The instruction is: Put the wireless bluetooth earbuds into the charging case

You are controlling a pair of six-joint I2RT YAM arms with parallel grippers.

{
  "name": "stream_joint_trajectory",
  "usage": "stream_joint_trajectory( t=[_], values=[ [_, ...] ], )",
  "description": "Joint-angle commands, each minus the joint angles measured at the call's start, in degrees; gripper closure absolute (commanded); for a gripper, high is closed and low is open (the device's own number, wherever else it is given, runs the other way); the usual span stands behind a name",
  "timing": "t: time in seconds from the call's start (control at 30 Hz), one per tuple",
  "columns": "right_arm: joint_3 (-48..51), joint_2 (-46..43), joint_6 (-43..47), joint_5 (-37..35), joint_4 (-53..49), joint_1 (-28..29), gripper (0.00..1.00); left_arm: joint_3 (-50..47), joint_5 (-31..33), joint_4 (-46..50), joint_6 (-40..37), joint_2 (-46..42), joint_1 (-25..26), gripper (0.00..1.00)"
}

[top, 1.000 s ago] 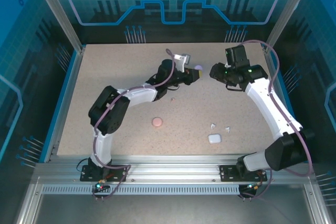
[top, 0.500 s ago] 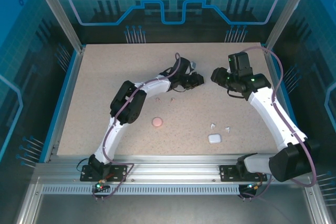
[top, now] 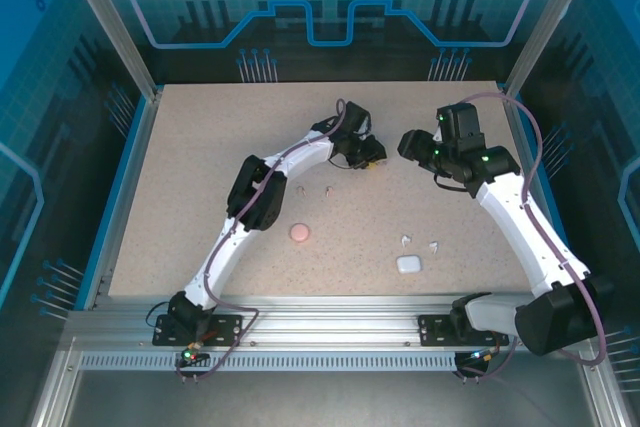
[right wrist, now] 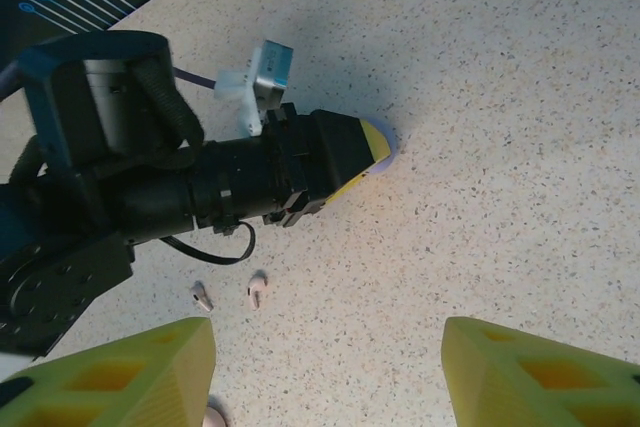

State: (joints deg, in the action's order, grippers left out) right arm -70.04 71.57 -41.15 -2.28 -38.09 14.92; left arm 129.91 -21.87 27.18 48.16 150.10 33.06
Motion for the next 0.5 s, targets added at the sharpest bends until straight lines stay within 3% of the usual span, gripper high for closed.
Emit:
stream_joint_trajectory(
  t=[0.0, 0.13, 0.47],
  values=[
    [-0.52, -1.30, -0.07, 1.73, -0.31, -0.94, 0.35, 3.99, 1.33, 7.87, 1.60, 1.67, -0.24, 0.82],
    [-1.36, -1.06, 0.13, 2.20, -1.10, -1.01, 0.34, 4.64, 3.19, 10.27, 3.32, 1.60, -0.49, 0.72],
    [-1.85, -2.05, 0.89, 1.85, -3.31, -1.64, 0.28, 5.82, 8.74, 14.17, -0.53, -5.64, -1.06, 0.29]
  ],
)
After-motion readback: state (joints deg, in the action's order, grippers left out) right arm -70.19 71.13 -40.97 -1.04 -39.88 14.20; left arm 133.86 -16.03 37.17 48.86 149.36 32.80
